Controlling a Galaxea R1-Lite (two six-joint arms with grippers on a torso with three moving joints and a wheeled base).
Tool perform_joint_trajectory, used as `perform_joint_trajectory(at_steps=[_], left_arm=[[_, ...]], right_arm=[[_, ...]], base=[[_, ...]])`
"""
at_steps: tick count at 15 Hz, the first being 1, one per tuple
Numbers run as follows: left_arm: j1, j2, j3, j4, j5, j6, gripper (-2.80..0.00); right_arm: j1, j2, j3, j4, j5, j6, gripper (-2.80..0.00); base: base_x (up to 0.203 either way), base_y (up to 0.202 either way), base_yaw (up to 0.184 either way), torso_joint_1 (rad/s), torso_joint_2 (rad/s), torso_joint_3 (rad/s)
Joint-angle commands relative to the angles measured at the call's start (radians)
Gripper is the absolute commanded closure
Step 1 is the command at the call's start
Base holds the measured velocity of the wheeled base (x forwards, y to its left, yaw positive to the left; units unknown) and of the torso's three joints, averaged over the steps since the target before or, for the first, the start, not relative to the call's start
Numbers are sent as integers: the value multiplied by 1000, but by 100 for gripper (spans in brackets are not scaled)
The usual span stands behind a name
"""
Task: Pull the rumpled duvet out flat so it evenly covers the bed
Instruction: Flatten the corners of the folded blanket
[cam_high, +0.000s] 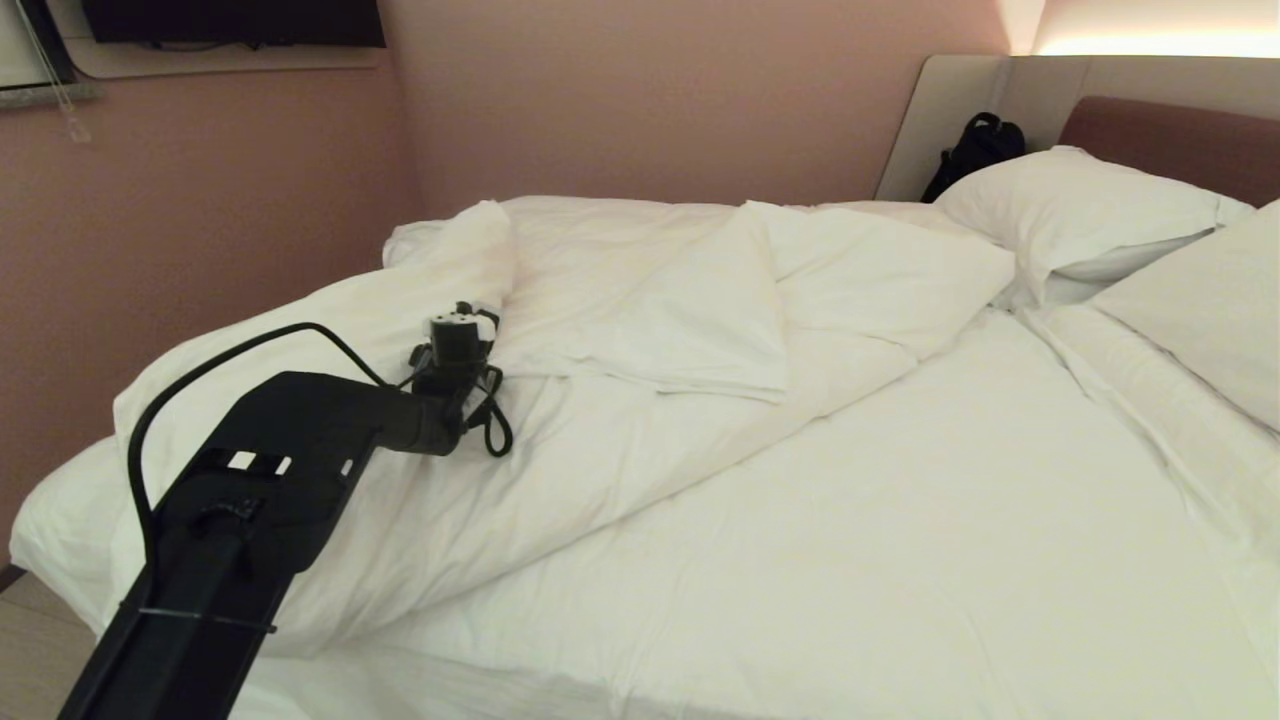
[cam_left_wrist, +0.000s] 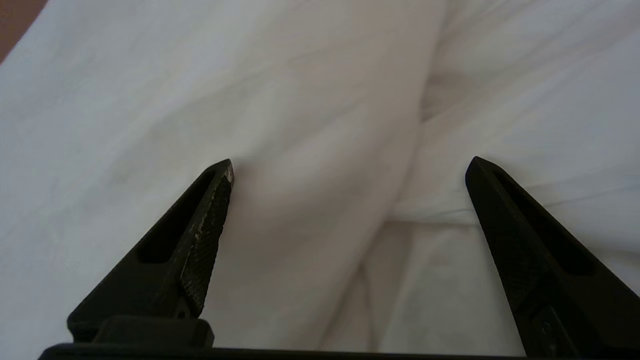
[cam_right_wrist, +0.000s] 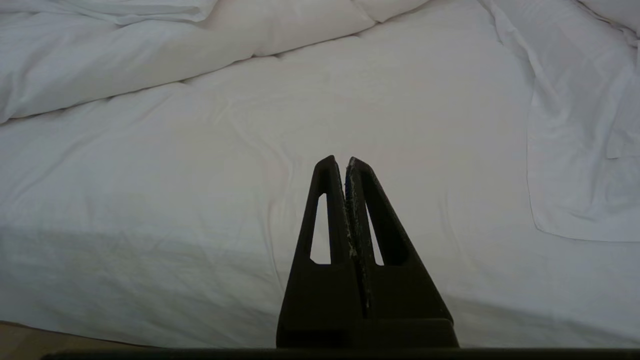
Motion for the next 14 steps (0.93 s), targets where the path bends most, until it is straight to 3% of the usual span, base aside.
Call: perform_joint_trajectory(at_steps=[1,14], left_arm=[[10,2,0,-7,16,9,-280],[188,72,0,-114,21,89,-280]], right_arm=[[0,0,0,0,0,0,0],[0,0,0,0,0,0,0]], base=[[0,0,0,0,0,0],[0,0,0,0,0,0]])
